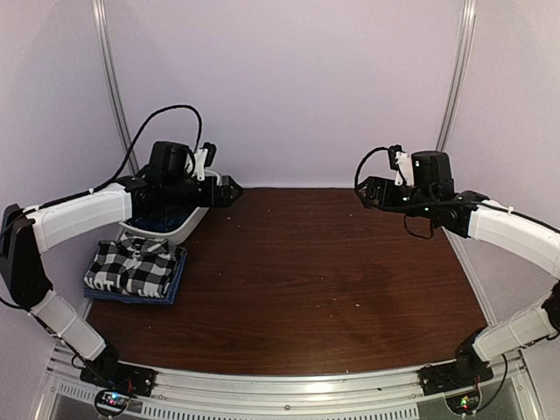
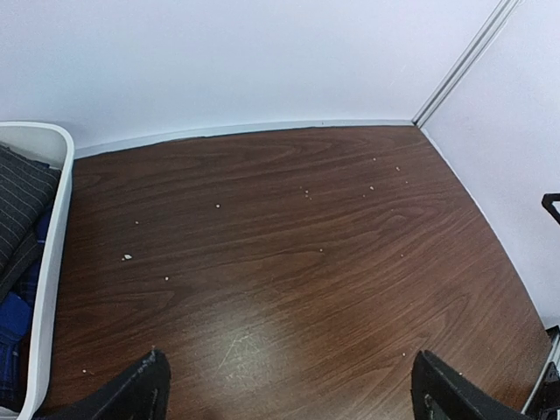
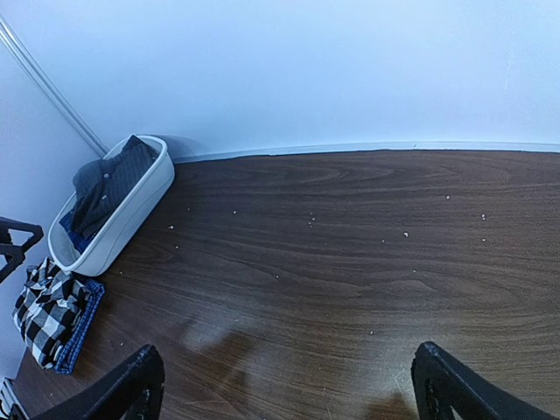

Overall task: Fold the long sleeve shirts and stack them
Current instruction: Pick up the crumpled shirt from the bin.

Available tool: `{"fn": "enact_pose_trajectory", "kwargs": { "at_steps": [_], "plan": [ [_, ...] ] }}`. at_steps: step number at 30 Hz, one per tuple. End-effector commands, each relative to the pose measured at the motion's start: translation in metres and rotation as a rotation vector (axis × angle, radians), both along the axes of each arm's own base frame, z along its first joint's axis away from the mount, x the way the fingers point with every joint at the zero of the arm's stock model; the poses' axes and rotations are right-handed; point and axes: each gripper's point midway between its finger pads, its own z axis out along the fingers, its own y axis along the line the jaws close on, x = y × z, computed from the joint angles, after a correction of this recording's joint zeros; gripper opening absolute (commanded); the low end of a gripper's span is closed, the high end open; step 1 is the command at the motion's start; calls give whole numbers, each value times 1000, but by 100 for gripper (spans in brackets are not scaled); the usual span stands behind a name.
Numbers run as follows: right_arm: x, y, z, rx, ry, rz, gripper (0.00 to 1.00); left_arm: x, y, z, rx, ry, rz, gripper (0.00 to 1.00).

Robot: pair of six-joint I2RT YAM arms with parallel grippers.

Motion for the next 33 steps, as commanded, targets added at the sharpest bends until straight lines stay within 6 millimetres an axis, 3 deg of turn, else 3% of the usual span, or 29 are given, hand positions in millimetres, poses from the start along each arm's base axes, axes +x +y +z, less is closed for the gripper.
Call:
{"fn": "enact_pose_trajectory", "kwargs": {
  "at_steps": [1,13,20,26,33],
  "plan": [
    [2,2,8,8,-18,-5,100,4,3,20,-15,-68,23,98],
    [1,5,9,3,-11,19,100,10,11,22,9,-73,78,98],
    [0,13,5,-3,11,64,100,25,28,23,51,-77,179,98],
    [1,12,5,-22,-6,67,100,51,71,12,82,-5,333,98],
    [3,18,4,-11,-10,85,100,88,138,-32,123,145,533,98]
  ]
}}
